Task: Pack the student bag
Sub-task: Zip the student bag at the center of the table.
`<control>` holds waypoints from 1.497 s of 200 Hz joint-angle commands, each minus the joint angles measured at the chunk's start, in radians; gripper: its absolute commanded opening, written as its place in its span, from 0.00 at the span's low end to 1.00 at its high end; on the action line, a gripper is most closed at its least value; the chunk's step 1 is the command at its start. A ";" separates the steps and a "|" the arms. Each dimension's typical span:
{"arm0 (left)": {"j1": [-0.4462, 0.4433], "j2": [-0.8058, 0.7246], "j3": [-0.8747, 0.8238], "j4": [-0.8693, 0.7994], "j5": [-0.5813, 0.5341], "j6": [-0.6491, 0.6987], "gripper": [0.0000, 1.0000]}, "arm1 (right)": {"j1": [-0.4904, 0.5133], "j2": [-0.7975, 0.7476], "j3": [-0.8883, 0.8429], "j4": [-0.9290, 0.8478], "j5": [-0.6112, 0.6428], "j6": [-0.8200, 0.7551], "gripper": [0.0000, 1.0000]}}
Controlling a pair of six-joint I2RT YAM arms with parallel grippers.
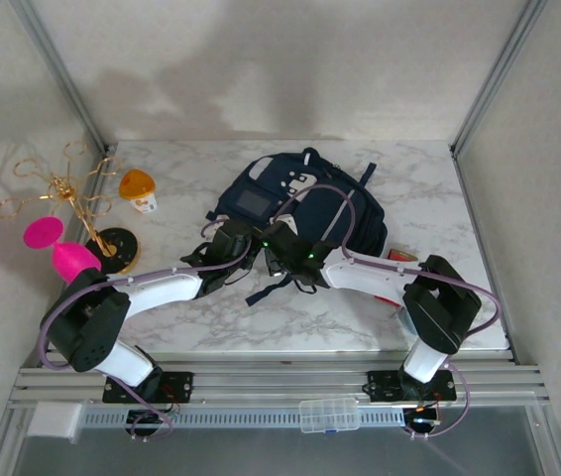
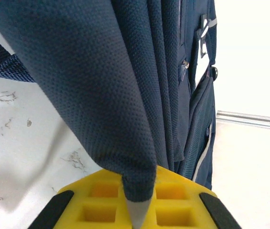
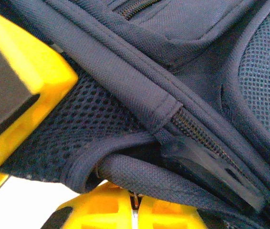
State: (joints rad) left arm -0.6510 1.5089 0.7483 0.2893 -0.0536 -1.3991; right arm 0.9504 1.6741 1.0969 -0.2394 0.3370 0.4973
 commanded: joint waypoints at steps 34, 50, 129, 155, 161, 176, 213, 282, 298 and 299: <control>0.131 0.038 0.106 -0.008 0.054 0.088 0.00 | -0.041 -0.149 -0.163 -0.162 0.020 0.105 0.00; 0.167 0.055 0.147 -0.041 0.055 0.121 0.00 | -0.043 -0.195 -0.212 -0.185 0.023 0.121 0.00; 0.207 0.142 0.207 0.006 0.236 0.219 0.26 | -0.043 -0.246 -0.146 -0.107 -0.141 0.120 0.00; 0.113 0.027 0.040 0.082 0.202 0.134 0.54 | -0.043 -0.214 -0.146 -0.063 -0.173 0.128 0.00; 0.093 0.008 0.011 0.078 0.190 0.111 0.57 | -0.042 -0.207 -0.144 -0.058 -0.173 0.130 0.00; 0.050 -0.028 -0.070 0.095 0.166 0.034 0.60 | -0.044 -0.195 -0.143 -0.045 -0.182 0.129 0.00; -0.057 -0.010 -0.150 0.225 0.122 -0.138 0.62 | -0.042 -0.179 -0.138 -0.026 -0.190 0.120 0.00; -0.111 0.175 0.056 0.135 0.029 -0.133 0.32 | -0.043 -0.163 -0.123 -0.062 -0.149 0.111 0.00; -0.099 0.160 0.053 0.090 -0.015 -0.111 0.18 | -0.042 -0.178 -0.125 -0.090 -0.123 0.113 0.00; -0.096 0.159 0.053 0.088 -0.015 -0.108 0.17 | -0.043 -0.180 -0.125 -0.093 -0.123 0.113 0.00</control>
State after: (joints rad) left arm -0.7597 1.6802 0.7692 0.4404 0.0368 -1.5360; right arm 0.9028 1.5093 0.9375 -0.3046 0.1886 0.6144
